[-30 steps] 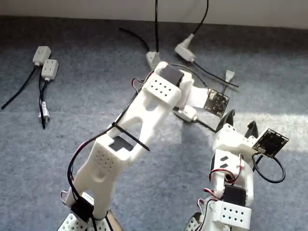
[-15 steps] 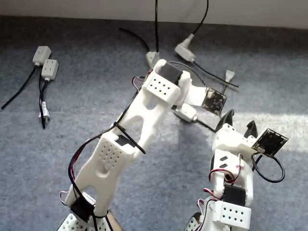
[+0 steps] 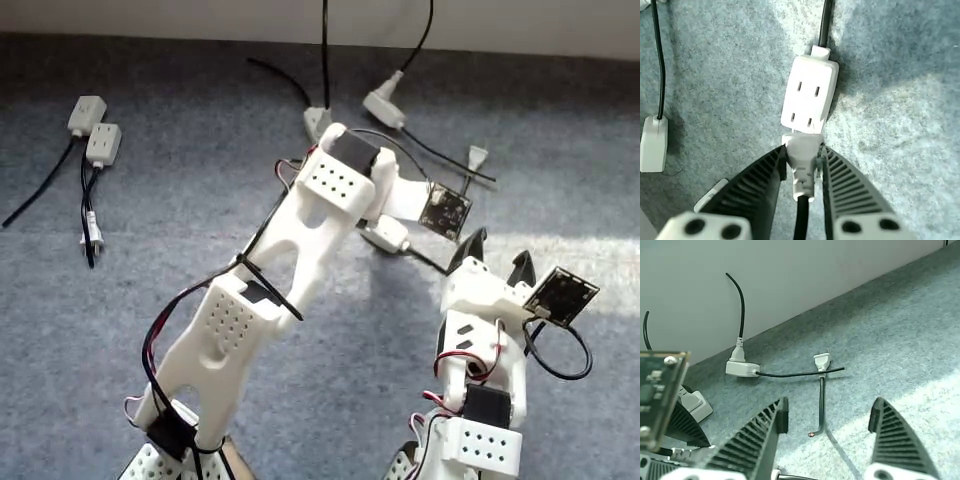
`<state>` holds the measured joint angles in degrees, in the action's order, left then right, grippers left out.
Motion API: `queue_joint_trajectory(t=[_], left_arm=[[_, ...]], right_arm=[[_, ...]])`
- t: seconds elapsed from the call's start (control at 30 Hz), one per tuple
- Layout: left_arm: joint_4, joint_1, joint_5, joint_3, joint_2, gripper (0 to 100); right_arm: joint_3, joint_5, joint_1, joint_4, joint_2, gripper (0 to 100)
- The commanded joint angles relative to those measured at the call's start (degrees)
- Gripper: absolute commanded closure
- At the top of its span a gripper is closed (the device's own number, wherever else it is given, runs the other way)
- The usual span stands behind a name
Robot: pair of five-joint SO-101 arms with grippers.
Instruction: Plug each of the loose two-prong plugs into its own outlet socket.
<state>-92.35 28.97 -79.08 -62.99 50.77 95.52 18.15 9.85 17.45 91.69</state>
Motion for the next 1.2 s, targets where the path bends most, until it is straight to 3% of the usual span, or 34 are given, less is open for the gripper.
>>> queue_joint_trajectory(t=[0.0, 0.43, 0.73, 0.87, 1.0, 1.17], left_arm=[[0.00, -1.36, -12.04, -2.15, 0.40, 99], [0.00, -1.01, -12.04, -2.77, 5.85, 99], [-0.62, -1.19, -8.35, -16.57, 5.85, 99], [-4.92, -1.89, -8.09, -21.76, 5.85, 99], [-7.56, -6.46, -3.16, -27.21, 5.85, 99], [-8.26, -16.84, 4.84, -28.97, 6.20, 99]], right_arm=[[8.40, 0.09, -0.40, -0.31, 1.36, 73.9], [8.40, 0.09, -0.40, -0.31, 1.36, 73.9], [8.40, 0.09, -0.40, -0.40, 1.45, 73.9], [8.40, 0.09, -0.04, -0.40, 1.80, 73.9], [8.40, 0.26, -0.04, -1.80, 1.36, 73.9], [6.20, -0.35, -2.42, 0.40, 1.19, 73.8]])
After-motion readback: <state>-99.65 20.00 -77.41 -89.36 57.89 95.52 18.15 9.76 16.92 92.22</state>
